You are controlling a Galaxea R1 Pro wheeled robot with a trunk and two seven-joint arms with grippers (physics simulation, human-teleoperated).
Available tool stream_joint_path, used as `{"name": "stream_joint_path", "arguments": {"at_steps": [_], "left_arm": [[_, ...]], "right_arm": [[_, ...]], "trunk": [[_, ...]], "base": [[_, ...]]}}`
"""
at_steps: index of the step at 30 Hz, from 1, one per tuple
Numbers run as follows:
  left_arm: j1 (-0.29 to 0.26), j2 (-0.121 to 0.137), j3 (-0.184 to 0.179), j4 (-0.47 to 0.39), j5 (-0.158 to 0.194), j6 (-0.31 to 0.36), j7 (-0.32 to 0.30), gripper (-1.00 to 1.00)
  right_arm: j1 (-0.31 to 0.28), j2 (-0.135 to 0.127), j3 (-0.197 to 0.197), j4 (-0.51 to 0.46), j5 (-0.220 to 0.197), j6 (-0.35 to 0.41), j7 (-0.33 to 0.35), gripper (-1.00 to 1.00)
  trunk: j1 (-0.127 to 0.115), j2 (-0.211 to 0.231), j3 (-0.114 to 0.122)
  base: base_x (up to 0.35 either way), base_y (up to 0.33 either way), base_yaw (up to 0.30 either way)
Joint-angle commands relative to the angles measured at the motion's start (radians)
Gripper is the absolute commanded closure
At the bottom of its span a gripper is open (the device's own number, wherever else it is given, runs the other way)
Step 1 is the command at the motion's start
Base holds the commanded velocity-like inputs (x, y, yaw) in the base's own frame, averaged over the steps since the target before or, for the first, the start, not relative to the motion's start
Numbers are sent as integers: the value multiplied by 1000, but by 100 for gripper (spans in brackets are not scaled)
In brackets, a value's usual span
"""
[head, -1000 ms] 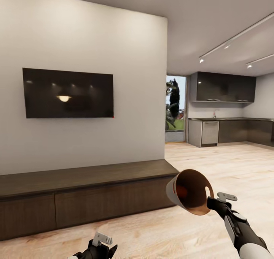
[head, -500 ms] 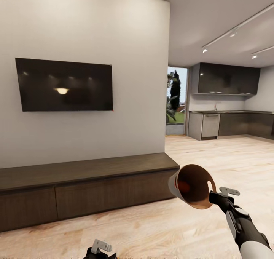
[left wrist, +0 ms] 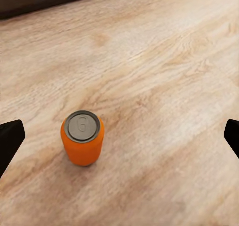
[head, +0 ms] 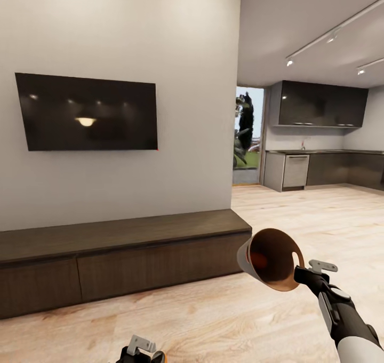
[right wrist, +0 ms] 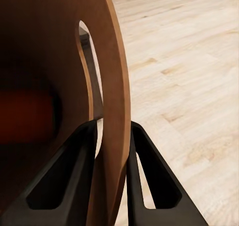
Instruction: Put the three can of soda from the living room inside the tash can in the kitchen.
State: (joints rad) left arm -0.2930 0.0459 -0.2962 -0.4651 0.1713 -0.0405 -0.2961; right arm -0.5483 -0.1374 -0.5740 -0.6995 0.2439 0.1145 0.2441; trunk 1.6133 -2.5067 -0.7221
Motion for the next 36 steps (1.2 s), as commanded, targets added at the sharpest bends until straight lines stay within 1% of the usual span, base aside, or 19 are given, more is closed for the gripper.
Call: {"name": "stream_joint_path", "arguments": {"at_steps": [1,15,17,19,20,21,24,29,32,36], "left_arm": [[0,0,1,0,0,0,0,-100],[-3,8,15,-5,15,-1,2,-100],[-3,9,47,-7,31,-2,1,-100],[-3,10,64,-8,36,-2,0,-100],[-3,12,82,-9,40,-2,0,-100],[-4,12,86,-9,41,-2,0,-100],[-5,13,95,-10,44,-2,0,-100],[-10,14,100,-9,45,-2,1,-100],[-10,14,101,-10,45,-2,1,-100],[-11,14,103,-11,46,-2,1,-100]], "right_arm": [[0,0,-2,-2,-9,1,8,100],[-1,-2,-6,-3,-10,3,11,100],[-1,-2,-5,-6,-10,4,12,100],[-1,-1,-4,-12,-11,4,12,100],[-1,-1,-1,-24,-11,9,12,100],[-1,-1,-1,-29,-11,13,12,100],[-1,0,2,-59,-12,45,12,100],[-1,8,7,-161,-12,116,12,100],[-1,7,8,-185,-12,147,11,100],[-4,2,8,-197,-13,166,12,100]], "trunk": [[0,0,0],[0,0,0],[0,0,0],[0,0,0],[0,0,0],[0,0,0],[0,0,0],[0,0,0],[0,0,0],[0,0,0]], "base": [[0,0,0],[0,0,0],[0,0,0],[0,0,0],[0,0,0],[0,0,0],[0,0,0],[0,0,0],[0,0,0],[0,0,0]]}}
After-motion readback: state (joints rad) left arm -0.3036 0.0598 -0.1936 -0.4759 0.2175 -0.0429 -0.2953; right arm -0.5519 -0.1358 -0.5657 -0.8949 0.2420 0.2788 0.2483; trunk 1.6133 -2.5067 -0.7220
